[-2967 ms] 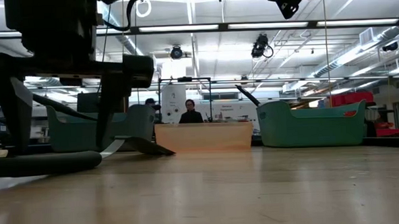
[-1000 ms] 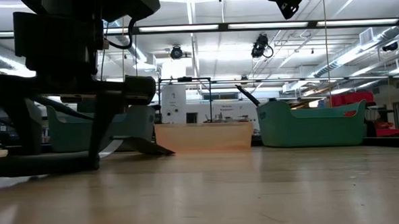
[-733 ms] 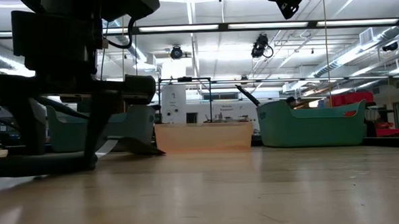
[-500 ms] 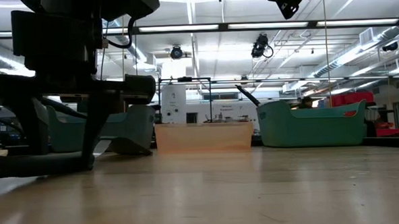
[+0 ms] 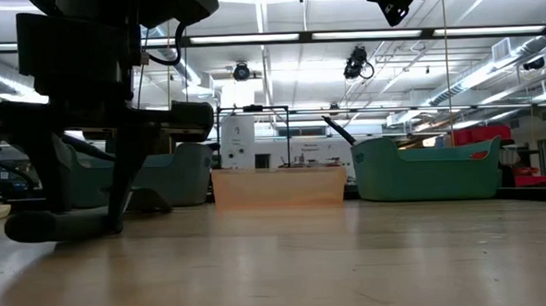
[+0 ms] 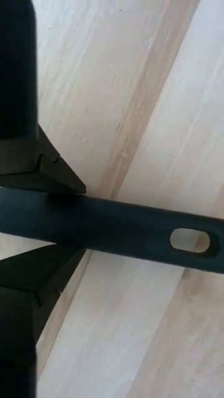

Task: Pick & Place Kitchen Items
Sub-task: Put the black spatula into the green bin

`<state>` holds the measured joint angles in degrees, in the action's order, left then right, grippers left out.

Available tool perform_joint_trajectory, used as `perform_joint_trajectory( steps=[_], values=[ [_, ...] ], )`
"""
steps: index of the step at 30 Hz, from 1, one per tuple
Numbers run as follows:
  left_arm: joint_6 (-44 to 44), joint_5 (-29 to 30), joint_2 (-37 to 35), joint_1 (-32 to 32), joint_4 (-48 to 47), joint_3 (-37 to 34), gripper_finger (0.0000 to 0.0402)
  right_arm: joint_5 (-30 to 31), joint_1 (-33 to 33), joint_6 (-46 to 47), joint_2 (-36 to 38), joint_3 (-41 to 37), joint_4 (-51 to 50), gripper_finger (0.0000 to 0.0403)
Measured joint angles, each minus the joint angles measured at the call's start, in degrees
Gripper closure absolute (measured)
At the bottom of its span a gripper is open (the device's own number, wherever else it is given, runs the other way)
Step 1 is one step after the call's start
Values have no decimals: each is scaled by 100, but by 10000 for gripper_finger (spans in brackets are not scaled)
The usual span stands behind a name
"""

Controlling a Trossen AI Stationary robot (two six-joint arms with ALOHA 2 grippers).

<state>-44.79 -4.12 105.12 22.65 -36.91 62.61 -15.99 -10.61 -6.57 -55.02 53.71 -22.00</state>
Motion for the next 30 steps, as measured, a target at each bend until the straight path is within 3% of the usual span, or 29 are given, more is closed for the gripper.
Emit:
perform_joint_trajectory(
  steps=[30],
  values=[
    [-193, 24, -2, 2, 74, -4, 285, -1, 0, -144, 0, 0, 0, 398]
  ],
)
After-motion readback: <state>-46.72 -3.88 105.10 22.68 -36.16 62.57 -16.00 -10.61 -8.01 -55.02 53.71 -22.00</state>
